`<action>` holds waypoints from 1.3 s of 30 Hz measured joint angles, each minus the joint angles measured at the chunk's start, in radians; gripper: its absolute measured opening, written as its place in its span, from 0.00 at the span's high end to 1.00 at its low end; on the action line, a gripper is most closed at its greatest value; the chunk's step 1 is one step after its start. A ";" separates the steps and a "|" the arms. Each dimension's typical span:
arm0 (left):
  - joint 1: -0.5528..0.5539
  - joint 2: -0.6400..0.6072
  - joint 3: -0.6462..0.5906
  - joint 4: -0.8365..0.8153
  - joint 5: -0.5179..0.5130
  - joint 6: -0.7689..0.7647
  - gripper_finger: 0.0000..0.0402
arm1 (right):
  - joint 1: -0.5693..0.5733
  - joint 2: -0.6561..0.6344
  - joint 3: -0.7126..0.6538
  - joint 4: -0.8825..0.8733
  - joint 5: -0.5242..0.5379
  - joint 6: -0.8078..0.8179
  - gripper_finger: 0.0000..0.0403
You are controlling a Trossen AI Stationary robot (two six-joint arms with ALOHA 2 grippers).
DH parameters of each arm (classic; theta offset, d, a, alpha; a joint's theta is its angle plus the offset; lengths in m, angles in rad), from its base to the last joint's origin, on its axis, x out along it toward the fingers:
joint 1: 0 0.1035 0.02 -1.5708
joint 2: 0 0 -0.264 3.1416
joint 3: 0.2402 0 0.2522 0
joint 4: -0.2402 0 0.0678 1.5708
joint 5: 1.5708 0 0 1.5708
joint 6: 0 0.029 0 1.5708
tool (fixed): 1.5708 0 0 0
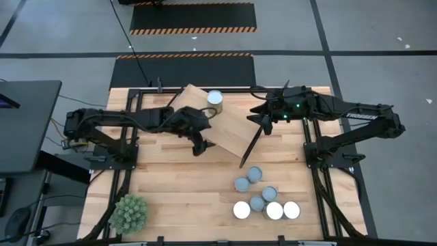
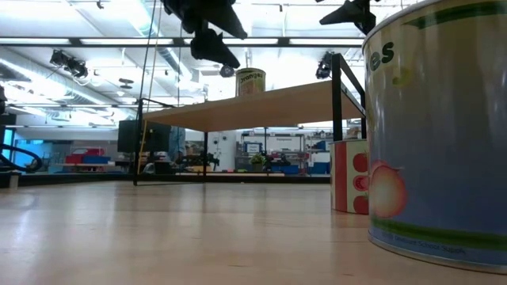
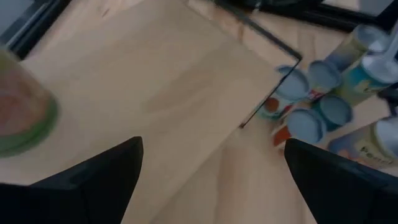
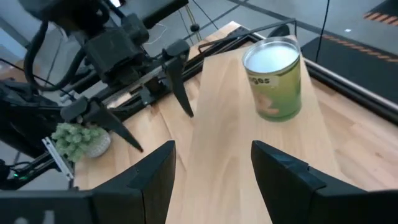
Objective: Pick and place cans onto a shelf
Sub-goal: Put the canned peaches on the shelf
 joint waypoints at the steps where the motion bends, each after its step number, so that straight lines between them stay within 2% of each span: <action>1: -0.009 0.000 -0.008 0.021 0.000 -0.012 0.02 | 0.004 0.000 0.000 0.000 0.000 0.010 0.46; 13: -0.091 0.000 -0.108 0.136 -0.052 -0.102 0.02 | 0.006 0.000 0.000 -0.035 -0.023 0.025 0.46; 22: -0.135 0.000 -0.120 0.175 0.052 -0.069 0.02 | 0.048 0.000 0.000 -0.081 -0.053 0.057 0.46; 26: -0.158 0.000 -0.120 0.165 0.110 -0.082 0.02 | 0.110 0.001 0.000 -0.081 -0.048 0.081 0.46; 33: -0.212 0.000 -0.120 0.092 0.112 -0.196 0.02 | 0.229 0.062 0.001 -0.081 -0.033 0.111 0.46; 39: -0.296 0.000 -0.120 0.106 0.113 -0.277 0.02 | 0.394 0.126 0.001 -0.078 -0.005 0.195 0.46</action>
